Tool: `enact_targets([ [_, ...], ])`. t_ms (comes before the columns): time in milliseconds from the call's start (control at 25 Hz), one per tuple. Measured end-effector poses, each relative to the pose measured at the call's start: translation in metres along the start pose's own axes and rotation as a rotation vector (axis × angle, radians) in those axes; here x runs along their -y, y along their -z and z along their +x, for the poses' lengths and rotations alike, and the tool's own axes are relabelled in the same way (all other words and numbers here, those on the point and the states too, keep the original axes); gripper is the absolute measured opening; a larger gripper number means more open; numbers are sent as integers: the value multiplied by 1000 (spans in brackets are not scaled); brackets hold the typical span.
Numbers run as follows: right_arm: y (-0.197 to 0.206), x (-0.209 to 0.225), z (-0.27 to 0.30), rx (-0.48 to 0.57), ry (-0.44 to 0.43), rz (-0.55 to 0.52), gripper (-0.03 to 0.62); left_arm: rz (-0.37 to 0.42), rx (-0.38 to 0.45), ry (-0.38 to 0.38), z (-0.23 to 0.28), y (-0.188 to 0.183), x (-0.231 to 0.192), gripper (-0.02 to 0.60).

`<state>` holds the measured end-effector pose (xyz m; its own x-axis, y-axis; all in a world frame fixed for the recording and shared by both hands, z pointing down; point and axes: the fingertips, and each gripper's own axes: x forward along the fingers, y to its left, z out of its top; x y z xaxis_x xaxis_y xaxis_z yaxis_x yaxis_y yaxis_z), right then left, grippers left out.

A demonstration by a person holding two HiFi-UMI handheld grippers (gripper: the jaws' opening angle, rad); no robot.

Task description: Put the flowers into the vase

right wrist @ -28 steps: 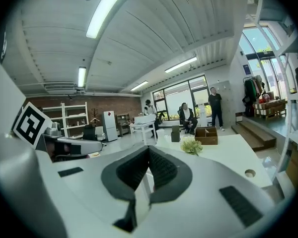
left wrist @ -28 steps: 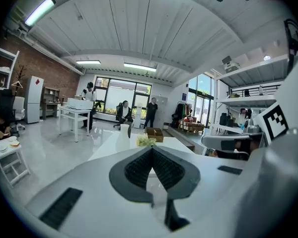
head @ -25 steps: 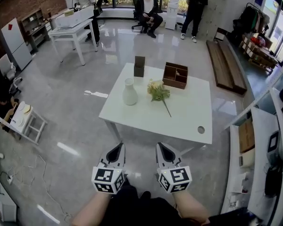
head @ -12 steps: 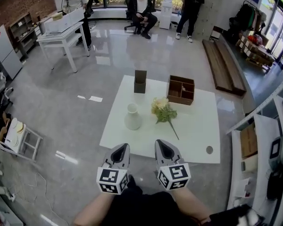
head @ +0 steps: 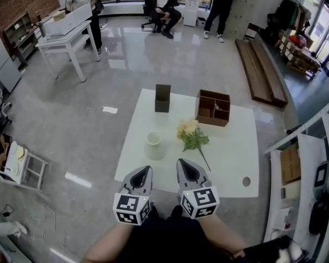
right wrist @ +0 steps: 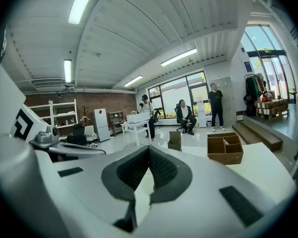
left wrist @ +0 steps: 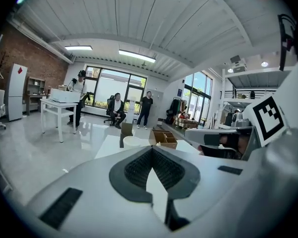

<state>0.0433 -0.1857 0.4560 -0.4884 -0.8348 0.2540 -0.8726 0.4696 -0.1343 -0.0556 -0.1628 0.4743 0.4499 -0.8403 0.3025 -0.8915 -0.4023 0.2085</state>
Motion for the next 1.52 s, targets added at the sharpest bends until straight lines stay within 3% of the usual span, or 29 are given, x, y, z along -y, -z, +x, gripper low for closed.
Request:
enact_targets([
  [280, 18, 41, 19, -79, 15, 18, 2, 24, -48, -4, 30, 10, 10, 3],
  [480, 58, 82, 34, -191, 71, 13, 2, -17, -105, 5, 52, 29, 10, 3],
  [760, 162, 171, 69, -592, 107, -91, 3, -56, -155, 14, 65, 42, 5, 3],
  [800, 170, 178, 74, -647, 87, -94, 35, -56, -157, 16, 65, 42, 4, 3],
  [840, 176, 183, 79, -699, 65, -99, 142, -56, -160, 16, 65, 43, 4, 3],
  [880, 180, 188, 83, -745, 50, -111, 155, -57, -163, 15, 64, 44, 3, 3],
  [1200, 200, 209, 100, -1005, -21, -158, 107, -68, -173, -4, 59, 47, -9, 3],
  [1520, 222, 220, 105, -1148, -26, -106, 92, -68, -183, -22, 51, 52, -16, 3],
])
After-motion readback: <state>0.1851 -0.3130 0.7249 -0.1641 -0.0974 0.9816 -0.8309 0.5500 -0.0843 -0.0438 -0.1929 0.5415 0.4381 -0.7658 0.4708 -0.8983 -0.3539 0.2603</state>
